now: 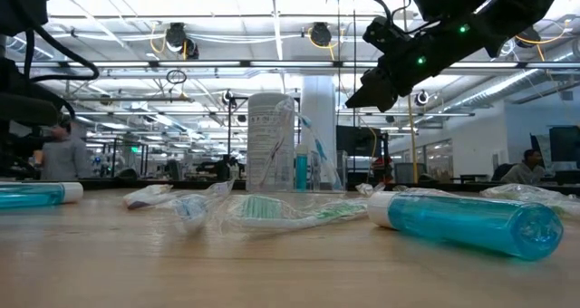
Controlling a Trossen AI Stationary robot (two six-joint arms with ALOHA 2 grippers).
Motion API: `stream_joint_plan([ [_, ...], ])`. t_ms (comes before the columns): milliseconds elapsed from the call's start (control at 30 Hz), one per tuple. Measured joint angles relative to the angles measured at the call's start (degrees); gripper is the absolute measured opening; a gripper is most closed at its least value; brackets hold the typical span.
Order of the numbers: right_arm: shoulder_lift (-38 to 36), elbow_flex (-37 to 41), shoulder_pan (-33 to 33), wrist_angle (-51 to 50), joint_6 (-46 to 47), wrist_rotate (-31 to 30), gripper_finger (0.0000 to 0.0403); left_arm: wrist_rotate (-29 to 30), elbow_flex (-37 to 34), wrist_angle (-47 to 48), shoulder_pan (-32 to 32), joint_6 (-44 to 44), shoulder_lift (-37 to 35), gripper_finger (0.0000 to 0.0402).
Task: Pick & Place toothbrushing station
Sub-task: Put the green toothbrush into the transparent organizer
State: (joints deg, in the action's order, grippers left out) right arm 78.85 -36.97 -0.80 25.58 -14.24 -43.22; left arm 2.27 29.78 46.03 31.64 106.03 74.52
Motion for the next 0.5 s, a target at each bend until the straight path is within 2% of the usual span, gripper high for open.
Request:
stream_joint_plan([
  [67,0.02,0.00,0.00,0.63,0.00,0.00,0.0146,2.30,-0.28,0.32,0.00,-1.12,-0.88,0.0008],
  [300,0.02,-0.01,0.00,3.90,0.04,0.00,0.0146,20.00,-0.61,3.78,-0.60,-7.16,-3.81,0.0025],
  [500,0.02,-0.01,0.00,3.83,0.02,0.01,0.0146,35.11,-0.54,4.61,-4.64,-9.27,-6.27,0.0007],
])
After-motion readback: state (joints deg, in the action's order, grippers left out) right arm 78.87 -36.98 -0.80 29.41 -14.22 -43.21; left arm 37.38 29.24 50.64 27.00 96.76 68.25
